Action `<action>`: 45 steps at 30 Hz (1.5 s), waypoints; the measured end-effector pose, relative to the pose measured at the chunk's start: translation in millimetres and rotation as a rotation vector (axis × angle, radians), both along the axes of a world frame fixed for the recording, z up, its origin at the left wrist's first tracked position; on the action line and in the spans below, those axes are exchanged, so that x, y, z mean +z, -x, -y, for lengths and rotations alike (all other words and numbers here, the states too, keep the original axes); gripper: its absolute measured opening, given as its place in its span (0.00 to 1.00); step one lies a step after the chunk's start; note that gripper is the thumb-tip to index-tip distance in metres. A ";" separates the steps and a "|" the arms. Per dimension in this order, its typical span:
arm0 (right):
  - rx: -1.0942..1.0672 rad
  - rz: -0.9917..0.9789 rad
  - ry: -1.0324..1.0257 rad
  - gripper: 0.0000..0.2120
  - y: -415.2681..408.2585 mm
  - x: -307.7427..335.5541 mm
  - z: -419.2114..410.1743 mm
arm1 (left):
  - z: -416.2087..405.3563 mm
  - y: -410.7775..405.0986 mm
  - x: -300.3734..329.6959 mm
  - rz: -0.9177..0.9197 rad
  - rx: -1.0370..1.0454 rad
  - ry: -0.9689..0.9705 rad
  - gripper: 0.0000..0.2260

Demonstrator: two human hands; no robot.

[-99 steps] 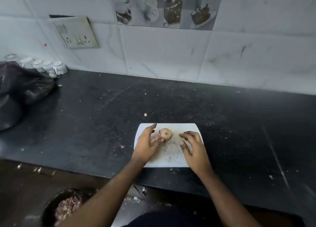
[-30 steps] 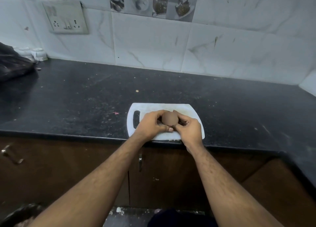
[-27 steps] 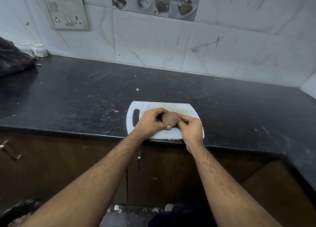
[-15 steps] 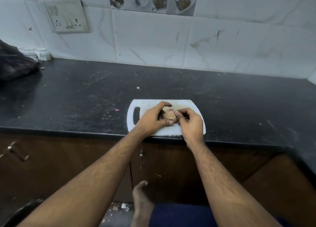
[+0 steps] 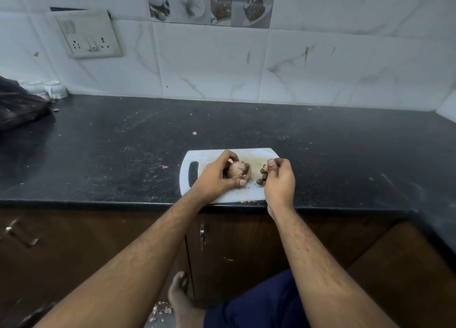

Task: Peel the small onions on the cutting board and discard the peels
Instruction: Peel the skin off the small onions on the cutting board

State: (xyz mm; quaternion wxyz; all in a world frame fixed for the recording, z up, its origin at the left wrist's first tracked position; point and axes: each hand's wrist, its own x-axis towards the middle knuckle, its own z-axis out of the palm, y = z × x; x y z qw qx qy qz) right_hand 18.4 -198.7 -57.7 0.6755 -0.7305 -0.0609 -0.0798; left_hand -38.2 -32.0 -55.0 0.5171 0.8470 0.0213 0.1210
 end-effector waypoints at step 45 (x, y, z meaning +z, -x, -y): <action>0.085 0.073 0.236 0.04 -1.3 -3.6 -8.0 | -2.2 4.1 -1.4 0.038 0.112 0.006 0.24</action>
